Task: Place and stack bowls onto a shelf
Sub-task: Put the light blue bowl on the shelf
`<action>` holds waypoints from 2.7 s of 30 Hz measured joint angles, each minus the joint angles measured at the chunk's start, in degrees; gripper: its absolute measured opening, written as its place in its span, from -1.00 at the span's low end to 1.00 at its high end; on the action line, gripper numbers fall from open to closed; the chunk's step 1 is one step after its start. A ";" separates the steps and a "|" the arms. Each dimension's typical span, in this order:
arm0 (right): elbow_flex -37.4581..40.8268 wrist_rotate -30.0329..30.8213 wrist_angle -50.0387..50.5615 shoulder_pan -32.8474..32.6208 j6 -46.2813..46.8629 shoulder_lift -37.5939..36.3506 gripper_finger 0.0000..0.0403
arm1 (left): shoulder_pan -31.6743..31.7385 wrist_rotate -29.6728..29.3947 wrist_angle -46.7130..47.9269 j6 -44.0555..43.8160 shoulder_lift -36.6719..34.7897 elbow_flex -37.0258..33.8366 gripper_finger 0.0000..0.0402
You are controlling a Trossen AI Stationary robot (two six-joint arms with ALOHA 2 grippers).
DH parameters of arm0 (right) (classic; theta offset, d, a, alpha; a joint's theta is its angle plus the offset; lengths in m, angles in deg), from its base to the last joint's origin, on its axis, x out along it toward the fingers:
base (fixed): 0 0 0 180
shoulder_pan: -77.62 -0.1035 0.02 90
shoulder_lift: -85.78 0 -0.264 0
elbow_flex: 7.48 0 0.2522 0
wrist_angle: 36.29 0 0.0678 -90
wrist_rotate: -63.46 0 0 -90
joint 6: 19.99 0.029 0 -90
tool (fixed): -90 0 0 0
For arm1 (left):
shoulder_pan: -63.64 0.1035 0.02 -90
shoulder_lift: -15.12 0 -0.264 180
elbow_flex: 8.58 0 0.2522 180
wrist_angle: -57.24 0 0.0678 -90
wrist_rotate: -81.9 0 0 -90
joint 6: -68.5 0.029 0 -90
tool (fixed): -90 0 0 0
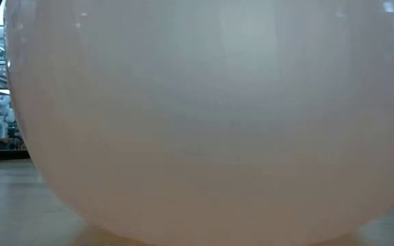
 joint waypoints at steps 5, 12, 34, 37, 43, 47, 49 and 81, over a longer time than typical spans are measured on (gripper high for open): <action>-0.01 0.00 0.00 0.00 0.00 0.00 -1.00 | 0.00 0.65 0.00 0.67 0.00 0.00 -0.95; -0.02 0.00 -0.02 0.00 0.00 0.00 -1.00 | 0.00 1.23 -0.36 0.44 0.00 0.00 -0.80; 0.00 0.00 -0.37 0.00 -0.02 0.00 -1.00 | -1.40 -1.25 -2.09 -0.91 -2.60 0.09 -0.79; -0.01 0.00 -0.37 -0.02 0.00 0.00 -1.00 | -1.37 -1.49 -1.72 -1.69 -2.56 0.09 -0.79; -0.01 0.00 -1.11 -0.01 0.01 -0.02 -1.00 | -1.40 -1.54 -1.82 -0.69 -2.56 0.09 -0.79; 0.00 0.00 -1.29 0.00 1.20 -0.02 -1.00 | -1.40 -1.56 -1.84 -0.77 -2.56 0.09 -0.79; 0.00 0.00 -1.27 -0.02 1.71 -0.02 -1.00 | -1.40 -1.54 -1.84 -1.53 -2.56 0.09 -0.79; 0.00 0.00 -2.32 -0.02 1.73 -0.02 -1.00 | -1.66 -5.06 -3.32 -2.61 -2.52 0.07 -0.79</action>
